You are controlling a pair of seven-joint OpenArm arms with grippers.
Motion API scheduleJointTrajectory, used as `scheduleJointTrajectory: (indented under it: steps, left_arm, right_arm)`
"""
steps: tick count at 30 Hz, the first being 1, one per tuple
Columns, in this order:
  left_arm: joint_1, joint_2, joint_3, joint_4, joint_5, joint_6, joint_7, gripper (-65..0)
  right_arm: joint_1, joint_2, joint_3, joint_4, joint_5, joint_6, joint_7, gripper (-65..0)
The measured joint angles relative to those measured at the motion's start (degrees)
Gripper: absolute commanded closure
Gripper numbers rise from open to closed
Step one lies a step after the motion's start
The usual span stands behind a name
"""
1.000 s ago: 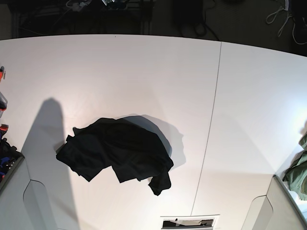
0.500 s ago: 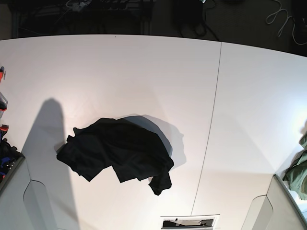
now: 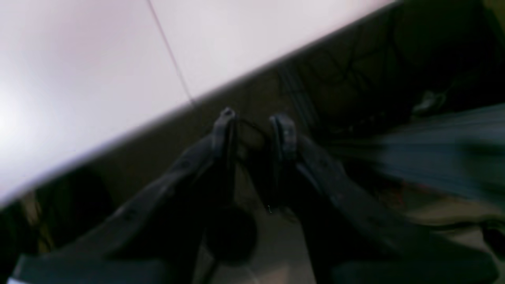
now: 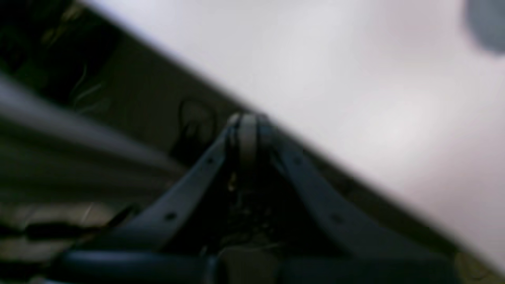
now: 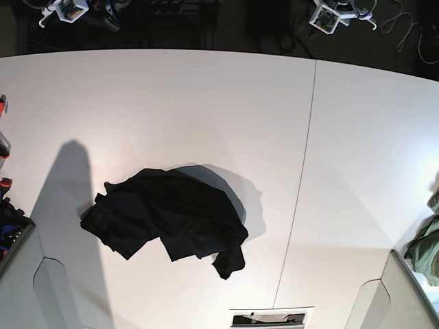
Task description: Layout the t-shirt on the table in an organized manner, then fold the t-shirt properly
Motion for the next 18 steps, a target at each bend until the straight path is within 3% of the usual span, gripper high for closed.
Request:
scheduleJointTrajectory:
  steps: [3,5,8,10,12,18]
  left_arm:
    - [0.00,-1.31,-0.44,1.05,0.15,3.61,0.22,-19.3]
    - [-0.76,-2.10,-0.44,1.01,0.09,3.93,0.79,-26.2]
    - [-3.56,-3.06,-0.44,1.03,0.09,4.04,0.70,-35.2]
    - [-4.83,-3.34,-0.44,1.01,-0.50,4.02,0.76,-35.5]
    - [-6.38,-3.30,-0.44,0.98,-2.32,4.04,0.74,-35.5]
    - [-12.79,-3.39,-0.44,-0.76,-6.34,3.15,0.59,-35.5]
  right_arm:
    - [2.93,0.02,3.74,2.73,2.73,0.02,-5.18,0.0]
    - [5.90,0.00,5.53,2.84,4.92,-0.02,-6.69,0.0]
    - [10.78,-0.04,6.32,2.75,6.97,-3.52,-9.64,-13.8]
    - [14.67,-0.15,6.32,2.64,8.13,-5.66,-11.23,-26.9]
    - [18.80,-0.17,6.32,2.32,9.11,-6.62,-13.33,-35.5]
    - [29.46,-0.17,5.90,-3.78,9.88,-7.26,-14.60,-36.8]
